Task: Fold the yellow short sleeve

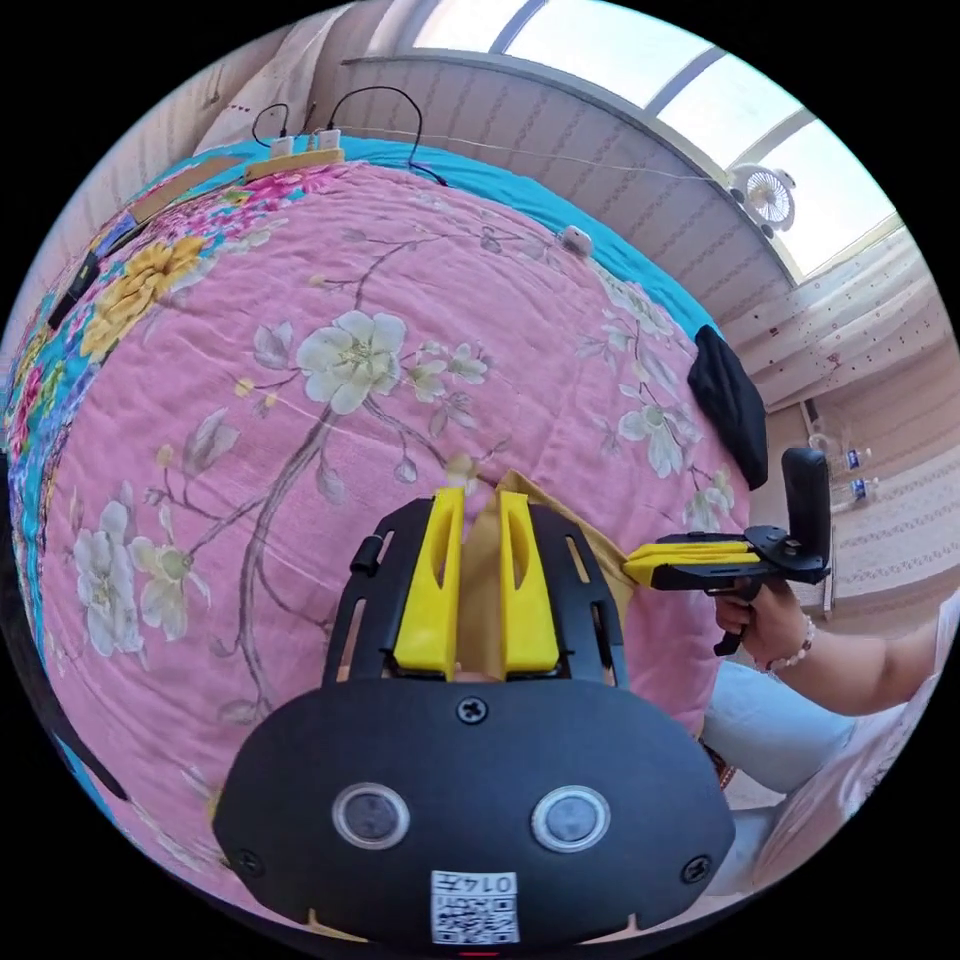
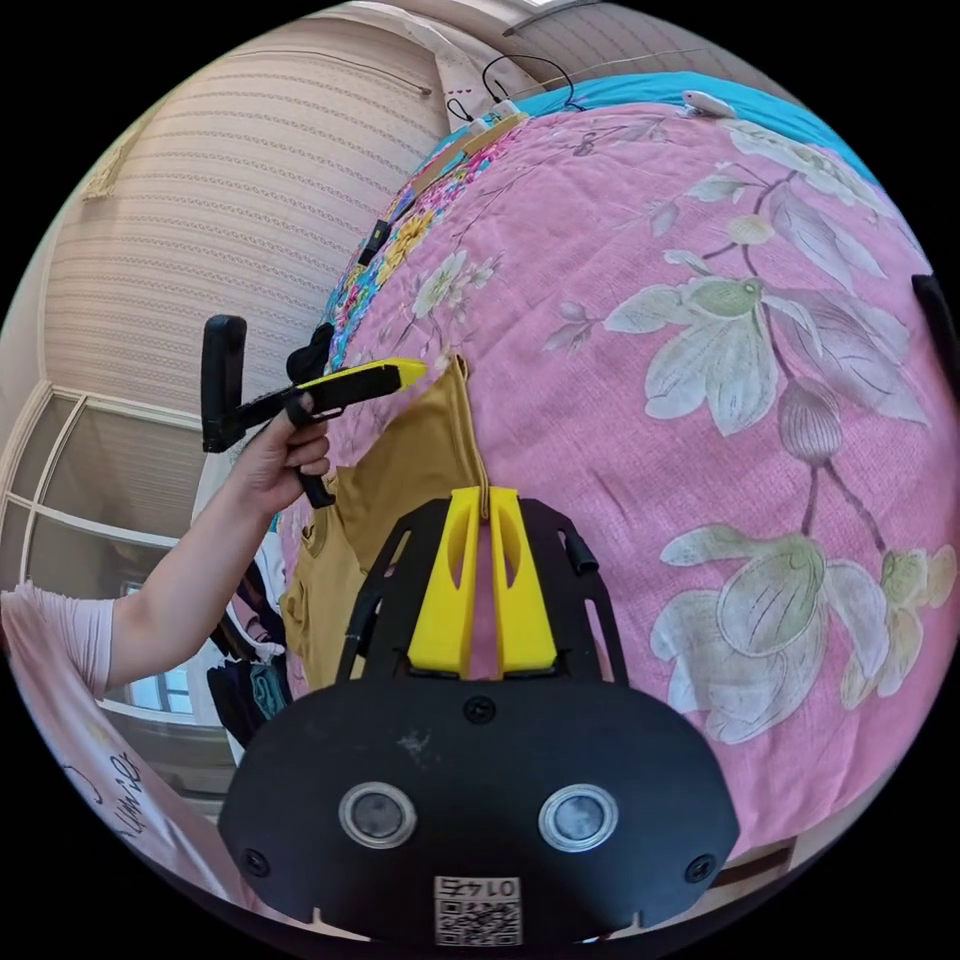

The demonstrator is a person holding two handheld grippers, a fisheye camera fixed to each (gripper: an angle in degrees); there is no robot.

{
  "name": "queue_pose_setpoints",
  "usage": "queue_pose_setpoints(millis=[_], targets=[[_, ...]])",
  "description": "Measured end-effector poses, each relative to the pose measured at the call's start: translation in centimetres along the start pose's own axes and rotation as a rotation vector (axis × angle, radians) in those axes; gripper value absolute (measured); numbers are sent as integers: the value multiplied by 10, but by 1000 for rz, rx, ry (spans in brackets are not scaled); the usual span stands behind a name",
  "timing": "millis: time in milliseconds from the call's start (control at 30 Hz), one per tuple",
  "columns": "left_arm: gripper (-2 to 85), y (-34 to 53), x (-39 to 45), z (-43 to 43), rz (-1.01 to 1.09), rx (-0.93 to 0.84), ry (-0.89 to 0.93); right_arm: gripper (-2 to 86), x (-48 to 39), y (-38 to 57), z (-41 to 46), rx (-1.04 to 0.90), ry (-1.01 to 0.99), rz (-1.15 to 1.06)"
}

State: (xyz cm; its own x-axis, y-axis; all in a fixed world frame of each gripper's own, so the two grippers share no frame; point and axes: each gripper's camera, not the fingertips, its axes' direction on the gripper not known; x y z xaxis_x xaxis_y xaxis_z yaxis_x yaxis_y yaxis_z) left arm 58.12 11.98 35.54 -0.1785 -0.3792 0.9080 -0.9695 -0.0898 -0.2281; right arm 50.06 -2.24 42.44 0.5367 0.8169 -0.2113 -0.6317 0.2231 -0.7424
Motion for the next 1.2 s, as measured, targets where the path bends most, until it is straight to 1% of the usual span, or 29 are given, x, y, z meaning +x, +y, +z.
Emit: queue_pose_setpoints(millis=[67, 133, 167, 200, 233, 267, 333, 367, 400, 433, 467, 533, 567, 633, 667, 733, 767, 833, 867, 933, 967, 1033, 1067, 1133, 1167, 1200], targets=[[64, 31, -8, -37, -44, 88, -7, 19, -4, 3, 9, -3, 9, -19], [61, 90, -19, -89, -128, 207, -28, 25, -9, 10, 20, 0, 12, -39], [60, 108, -21, -102, -154, 231, -32, 26, -10, 12, 22, -2, 16, -40], [57, 150, -25, -123, -221, 271, -45, 29, -12, 17, 26, 1, 33, -39], [52, 197, -28, -140, -304, 291, -57, 30, -14, 22, 28, 16, 51, -41], [51, 221, -28, -146, -350, 294, -66, 31, -16, 24, 29, 25, 61, -43], [50, 324, -22, -169, -561, 289, -118, 30, -25, 36, 36, 55, 117, -53], [49, 349, -19, -175, -610, 286, -135, 29, -29, 38, 39, 57, 136, -61], [49, 398, -11, -185, -708, 277, -181, 28, -39, 42, 46, 52, 174, -87], [49, 444, -2, -194, -803, 266, -236, 27, -55, 45, 57, 38, 208, -134], [49, 467, 2, -199, -855, 260, -258, 27, -64, 47, 64, 27, 218, -166], [49, 544, 13, -214, -1046, 266, -285, 26, -112, 53, 102, -44, 227, -328], [49, 561, 16, -217, -1077, 278, -286, 26, -126, 55, 114, -67, 221, -373], [48, 616, 21, -230, -1177, 337, -299, 27, -184, 67, 175, -186, 152, -561], [48, 627, 21, -233, -1198, 350, -299, 27, -199, 72, 192, -218, 128, -608], [48, 663, 15, -245, -1251, 414, -299, 31, -263, 96, 261, -332, 12, -784], [48, 670, 12, -248, -1258, 440, -293, 34, -279, 103, 278, -359, -23, -826], [49, 695, 1, -259, -1282, 513, -273, 47, -341, 132, 345, -467, -141, -953], [49, 700, -3, -261, -1287, 527, -265, 51, -356, 140, 360, -482, -171, -984], [52, 717, -15, -271, -1292, 588, -225, 67, -413, 171, 421, -571, -218, -1099], [53, 720, -18, -272, -1290, 599, -218, 71, -427, 179, 435, -591, -217, -1135], [58, 731, -26, -277, -1280, 616, -186, 79, -471, 208, 489, -627, -147, -1270], [58, 733, -27, -278, -1276, 618, -179, 79, -480, 214, 504, -640, -119, -1302], [60, 742, -24, -282, -1253, 621, -145, 74, -497, 238, 565, -683, 35, -1388], [60, 744, -23, -284, -1247, 619, -142, 71, -497, 243, 582, -706, 76, -1397], [61, 750, -18, -287, -1234, 612, -143, 47, -492, 251, 614, -779, 159, -1398]])
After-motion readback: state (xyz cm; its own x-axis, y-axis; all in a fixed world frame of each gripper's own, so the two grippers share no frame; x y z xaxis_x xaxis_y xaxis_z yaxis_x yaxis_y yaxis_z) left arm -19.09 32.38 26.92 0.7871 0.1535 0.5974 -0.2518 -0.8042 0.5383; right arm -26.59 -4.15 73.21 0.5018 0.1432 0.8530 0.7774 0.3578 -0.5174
